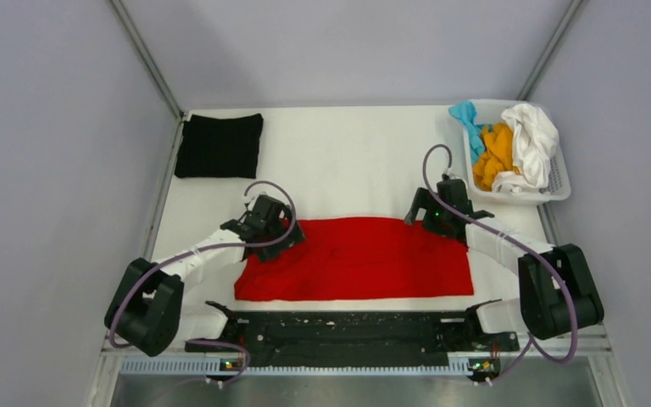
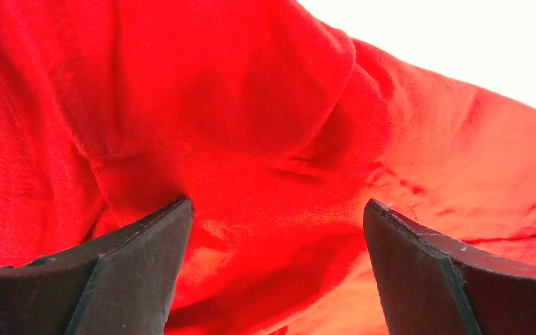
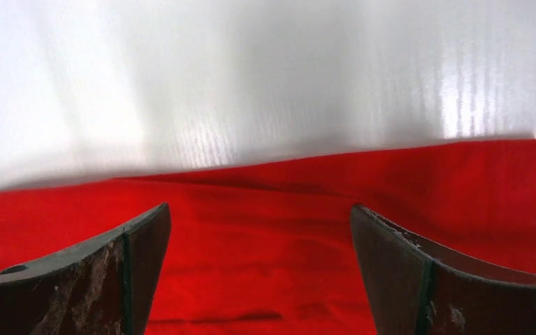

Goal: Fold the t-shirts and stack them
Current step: Rotate the tshirt 90 degrees

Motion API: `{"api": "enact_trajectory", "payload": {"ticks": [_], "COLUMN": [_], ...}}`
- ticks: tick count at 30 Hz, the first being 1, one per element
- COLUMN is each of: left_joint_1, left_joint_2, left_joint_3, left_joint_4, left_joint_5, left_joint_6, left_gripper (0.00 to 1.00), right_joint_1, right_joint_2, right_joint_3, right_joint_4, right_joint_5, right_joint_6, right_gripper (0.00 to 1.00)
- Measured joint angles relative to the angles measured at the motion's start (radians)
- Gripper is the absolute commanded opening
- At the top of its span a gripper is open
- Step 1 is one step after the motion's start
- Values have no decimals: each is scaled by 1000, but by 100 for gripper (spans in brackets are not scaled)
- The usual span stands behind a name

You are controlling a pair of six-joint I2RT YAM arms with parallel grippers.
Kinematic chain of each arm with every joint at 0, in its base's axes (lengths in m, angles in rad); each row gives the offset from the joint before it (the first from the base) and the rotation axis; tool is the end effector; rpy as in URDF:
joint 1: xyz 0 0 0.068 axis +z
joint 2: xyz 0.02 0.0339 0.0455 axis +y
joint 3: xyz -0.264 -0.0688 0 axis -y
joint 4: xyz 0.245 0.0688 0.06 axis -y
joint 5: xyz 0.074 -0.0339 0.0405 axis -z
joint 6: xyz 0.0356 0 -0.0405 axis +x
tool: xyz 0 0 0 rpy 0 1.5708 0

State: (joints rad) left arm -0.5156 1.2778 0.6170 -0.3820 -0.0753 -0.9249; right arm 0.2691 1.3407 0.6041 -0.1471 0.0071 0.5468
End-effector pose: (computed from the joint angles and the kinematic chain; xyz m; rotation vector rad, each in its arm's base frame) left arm 0.2007 -0.1107 0.1687 -0.5688 2.6069 -0.4001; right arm 0.2421 0.0665 0.1657 0.3472 2.4620 0.3448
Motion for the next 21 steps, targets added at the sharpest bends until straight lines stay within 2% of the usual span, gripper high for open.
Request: {"api": "enact_trajectory", "payload": {"ticks": [5,9,14,21], "left_joint_1": [65,89,140,185], "left_joint_2": [122,243,285,375], "left_joint_3": [60,150,177,293], "left_joint_4": [110,182,219,183], "left_joint_5": [69,122,184,218], "left_joint_6": [2,14,16,55], "left_gripper": [99,99,99,99], "right_joint_1": [-20,-108,-168,-167], "right_joint_2": [33,112,200,181], "right_joint_3": [19,86,164,170], "right_joint_4": [17,19,-3,-37], "right_joint_5": [116,191,289,272], "right_joint_6": [4,-4,-16,-58], "right_gripper": [99,99,99,99]}}
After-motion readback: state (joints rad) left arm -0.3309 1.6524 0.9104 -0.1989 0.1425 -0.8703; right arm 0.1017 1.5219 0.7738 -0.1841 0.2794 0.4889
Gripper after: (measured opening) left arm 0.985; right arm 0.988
